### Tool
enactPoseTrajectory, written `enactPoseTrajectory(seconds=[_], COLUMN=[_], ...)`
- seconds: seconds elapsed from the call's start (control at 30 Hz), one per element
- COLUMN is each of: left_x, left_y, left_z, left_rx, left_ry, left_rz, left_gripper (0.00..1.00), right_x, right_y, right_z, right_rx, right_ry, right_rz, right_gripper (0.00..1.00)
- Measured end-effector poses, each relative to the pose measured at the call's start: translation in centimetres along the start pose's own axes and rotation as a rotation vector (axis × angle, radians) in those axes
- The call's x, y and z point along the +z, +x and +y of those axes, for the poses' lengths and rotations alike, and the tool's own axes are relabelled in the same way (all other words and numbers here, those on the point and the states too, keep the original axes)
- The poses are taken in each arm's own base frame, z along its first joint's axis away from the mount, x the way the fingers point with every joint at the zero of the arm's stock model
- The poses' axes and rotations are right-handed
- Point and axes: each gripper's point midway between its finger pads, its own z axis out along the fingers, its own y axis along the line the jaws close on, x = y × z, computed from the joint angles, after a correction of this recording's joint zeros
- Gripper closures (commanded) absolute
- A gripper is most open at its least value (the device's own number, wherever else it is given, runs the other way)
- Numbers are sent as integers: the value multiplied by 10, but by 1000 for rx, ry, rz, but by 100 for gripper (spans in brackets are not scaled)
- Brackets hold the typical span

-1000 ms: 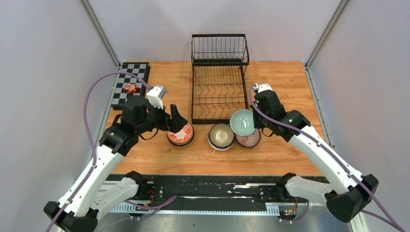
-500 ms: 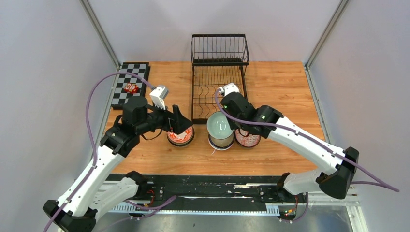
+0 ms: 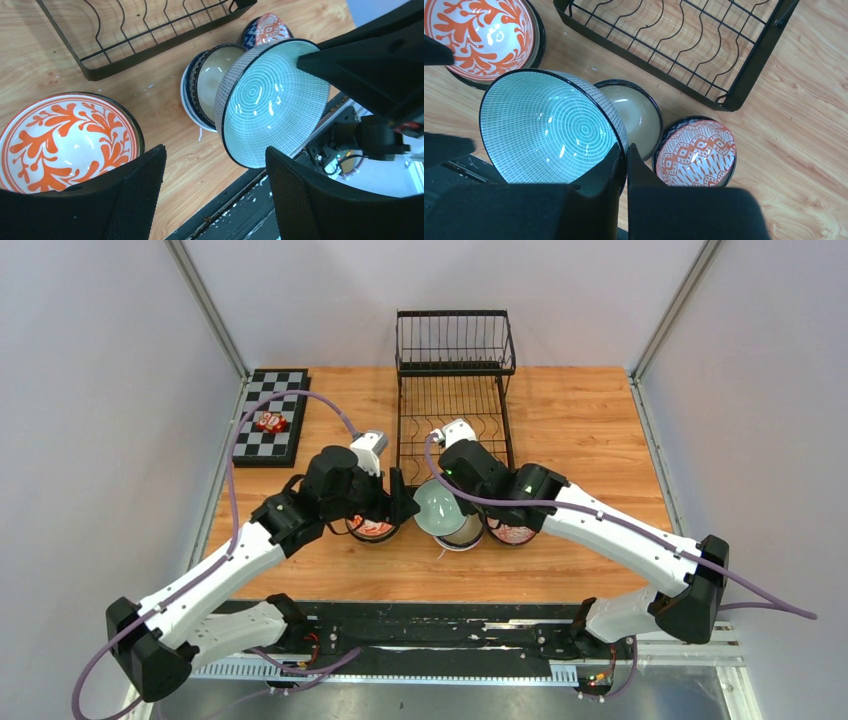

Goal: Load the bowls into the dish rack
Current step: Place the bowl in the dish rack.

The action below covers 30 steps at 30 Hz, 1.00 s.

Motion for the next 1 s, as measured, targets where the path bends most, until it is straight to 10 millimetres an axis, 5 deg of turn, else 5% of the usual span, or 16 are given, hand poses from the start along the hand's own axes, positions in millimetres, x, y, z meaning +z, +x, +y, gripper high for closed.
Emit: enactPoseTrajectory(seconds=[0.63, 1.0], left_x=[43, 47], left_y=[22, 18], left_z=[15, 8], left_rx=[-62, -80], left_ry=[-113, -89], left_rz=[47, 30], left_gripper=[59, 100], right_x=[-4, -1], right_y=[-7, -10], right_z=[11, 14], right_rx=[0, -1], right_ry=[0, 18], right_rz=[-44, -60], right_gripper=[97, 97])
